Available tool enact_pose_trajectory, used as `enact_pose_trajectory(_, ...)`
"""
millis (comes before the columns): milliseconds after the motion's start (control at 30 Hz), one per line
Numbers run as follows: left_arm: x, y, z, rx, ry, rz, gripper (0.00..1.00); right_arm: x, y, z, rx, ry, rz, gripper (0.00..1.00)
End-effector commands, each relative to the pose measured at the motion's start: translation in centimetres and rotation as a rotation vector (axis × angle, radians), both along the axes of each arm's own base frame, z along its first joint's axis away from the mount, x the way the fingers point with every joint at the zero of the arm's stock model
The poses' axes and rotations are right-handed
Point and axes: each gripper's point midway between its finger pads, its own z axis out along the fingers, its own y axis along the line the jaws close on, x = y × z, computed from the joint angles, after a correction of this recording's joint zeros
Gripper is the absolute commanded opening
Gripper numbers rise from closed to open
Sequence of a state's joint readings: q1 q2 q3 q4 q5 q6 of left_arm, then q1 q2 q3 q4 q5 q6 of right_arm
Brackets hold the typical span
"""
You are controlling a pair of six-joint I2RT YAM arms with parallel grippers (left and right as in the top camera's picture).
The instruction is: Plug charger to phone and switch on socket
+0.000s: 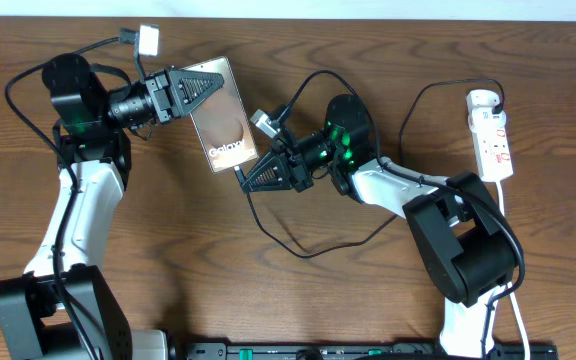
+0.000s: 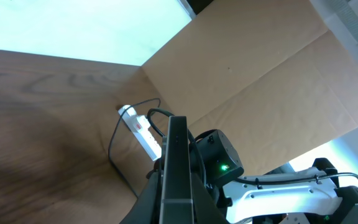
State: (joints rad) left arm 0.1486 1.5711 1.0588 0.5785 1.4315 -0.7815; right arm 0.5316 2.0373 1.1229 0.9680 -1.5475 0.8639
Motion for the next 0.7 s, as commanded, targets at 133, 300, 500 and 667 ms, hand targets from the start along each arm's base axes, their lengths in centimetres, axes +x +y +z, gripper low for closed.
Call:
enact_pose_trajectory(133,-0.8,-0.3,0.2,-0.001,-0.004,-0.05,0.07,0.7,-0.3,0.6,0.01,-0.015,-0.026,0.01)
enact_pose_trajectory(300,-0.8,-0.4,0.2,0.001,-0.01,-0.053,0.08,1.1,-0.1,0.7,0.009,-0.01,-0.052,0.01)
enact_pose_trajectory(500,-0.4,-0.3,0.2,0.003,-0.017,-0.028,0.07,1.6,0.2,0.7,0.009,-0.002,-0.086,0.01)
enact_pose_trajectory(667,-0.4,-0.3,0.5,0.006,-0.039,-0.026,0.07,2.0,0.3,1.3,0.024,-0.013,-0.111,0.01)
